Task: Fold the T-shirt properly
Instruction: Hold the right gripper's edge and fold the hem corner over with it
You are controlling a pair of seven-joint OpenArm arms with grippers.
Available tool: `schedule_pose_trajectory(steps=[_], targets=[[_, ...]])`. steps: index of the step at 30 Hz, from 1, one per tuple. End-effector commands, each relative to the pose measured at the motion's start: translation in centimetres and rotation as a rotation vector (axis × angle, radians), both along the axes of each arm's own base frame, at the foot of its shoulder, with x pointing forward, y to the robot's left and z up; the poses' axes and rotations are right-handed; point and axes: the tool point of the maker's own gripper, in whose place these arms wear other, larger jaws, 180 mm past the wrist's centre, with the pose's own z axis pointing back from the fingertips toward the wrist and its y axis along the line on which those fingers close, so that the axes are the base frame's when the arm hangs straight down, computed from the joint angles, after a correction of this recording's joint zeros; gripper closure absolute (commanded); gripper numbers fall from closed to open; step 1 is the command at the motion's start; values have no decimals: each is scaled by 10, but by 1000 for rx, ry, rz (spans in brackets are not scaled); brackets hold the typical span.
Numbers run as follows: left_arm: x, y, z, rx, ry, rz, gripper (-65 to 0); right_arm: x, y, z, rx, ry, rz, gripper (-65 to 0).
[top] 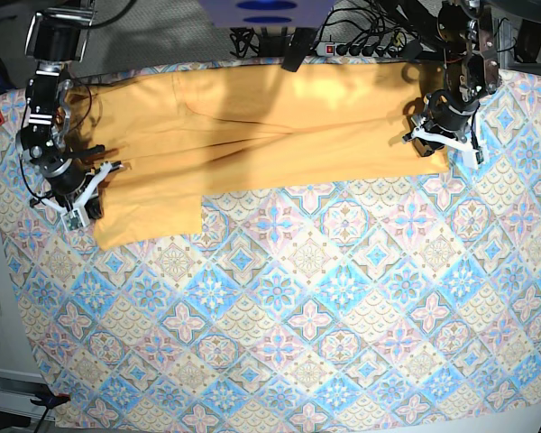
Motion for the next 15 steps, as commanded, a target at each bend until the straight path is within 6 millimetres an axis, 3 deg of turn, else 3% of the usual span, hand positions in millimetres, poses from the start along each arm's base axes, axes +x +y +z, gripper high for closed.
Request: schedule_pose_trajectory(steps=[1,9,15], targets=[[8,4,9,13,-36,-2,-136,6,-6,20,-19,-57,4,0],[8,4,8,13,-36,-3,-136,-40,4,27,-66,-30,51,0],[8,4,8,13,-36,-3,-136,-66,10,14,-64,26,68,0]])
